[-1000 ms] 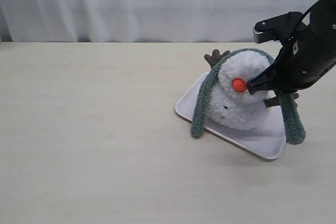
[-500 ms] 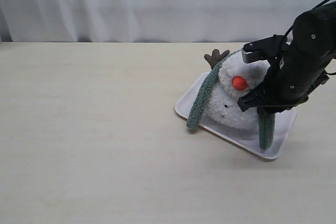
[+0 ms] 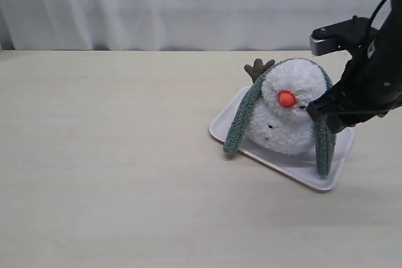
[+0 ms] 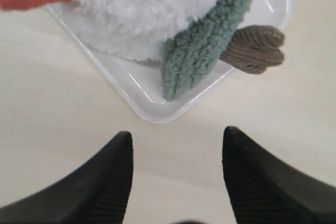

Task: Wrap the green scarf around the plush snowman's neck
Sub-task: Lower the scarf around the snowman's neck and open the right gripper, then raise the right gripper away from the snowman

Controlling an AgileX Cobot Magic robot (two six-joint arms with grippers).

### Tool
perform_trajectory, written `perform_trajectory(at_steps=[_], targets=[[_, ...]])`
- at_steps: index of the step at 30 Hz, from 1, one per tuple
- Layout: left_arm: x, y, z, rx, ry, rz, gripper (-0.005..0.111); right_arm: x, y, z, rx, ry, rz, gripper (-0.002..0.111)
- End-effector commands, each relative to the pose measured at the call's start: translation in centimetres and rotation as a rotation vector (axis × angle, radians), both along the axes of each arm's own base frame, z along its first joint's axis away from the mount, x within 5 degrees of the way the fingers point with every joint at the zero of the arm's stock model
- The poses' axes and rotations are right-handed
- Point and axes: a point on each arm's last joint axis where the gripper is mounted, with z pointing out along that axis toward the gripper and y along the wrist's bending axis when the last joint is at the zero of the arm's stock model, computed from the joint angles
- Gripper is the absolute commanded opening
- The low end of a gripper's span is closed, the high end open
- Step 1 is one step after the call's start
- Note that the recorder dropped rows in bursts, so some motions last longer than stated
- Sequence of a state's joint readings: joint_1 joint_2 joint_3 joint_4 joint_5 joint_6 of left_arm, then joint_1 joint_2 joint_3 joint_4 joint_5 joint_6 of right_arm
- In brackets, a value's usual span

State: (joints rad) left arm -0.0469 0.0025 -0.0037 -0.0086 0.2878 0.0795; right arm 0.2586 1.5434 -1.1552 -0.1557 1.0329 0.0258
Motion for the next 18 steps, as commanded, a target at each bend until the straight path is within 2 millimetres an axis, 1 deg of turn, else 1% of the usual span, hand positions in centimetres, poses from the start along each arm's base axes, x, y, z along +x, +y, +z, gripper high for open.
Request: perform_trajectory(at_steps=[1, 6, 10, 12, 14, 15, 17, 18], targets=[[0.0, 0.0, 0.0, -0.011, -0.013, 0.001, 0.000, -1.3, -0.2, 3.3, 0.044, -0.132, 0.014, 0.043], [0.0, 0.0, 0.0, -0.011, -0.013, 0.001, 0.000, -3.0, -0.6, 6.2, 0.097, -0.313, 0.028, 0.026], [0.0, 0.0, 0.0, -0.011, -0.013, 0.001, 0.000, -5.0, -1.2, 8.3, 0.133, -0.512, 0.052, 0.017], [0.0, 0.0, 0.0, -0.011, -0.013, 0.001, 0.000, -5.8, -1.3, 9.1, 0.157, -0.601, 0.063, 0.012], [0.0, 0.0, 0.0, -0.011, -0.013, 0.001, 0.000, -6.6, -1.4, 9.5, 0.183, -0.666, 0.061, 0.007], [0.0, 0.0, 0.0, -0.011, -0.013, 0.001, 0.000, -6.8, -1.5, 9.4, 0.198, -0.673, 0.043, 0.005], [0.0, 0.0, 0.0, -0.011, -0.013, 0.001, 0.000, -6.9, -1.8, 8.9, 0.193, -0.652, 0.008, 0.004], [0.0, 0.0, 0.0, -0.010, -0.011, 0.001, 0.000, -6.6, -2.1, 8.5, 0.183, -0.628, -0.017, 0.004]])
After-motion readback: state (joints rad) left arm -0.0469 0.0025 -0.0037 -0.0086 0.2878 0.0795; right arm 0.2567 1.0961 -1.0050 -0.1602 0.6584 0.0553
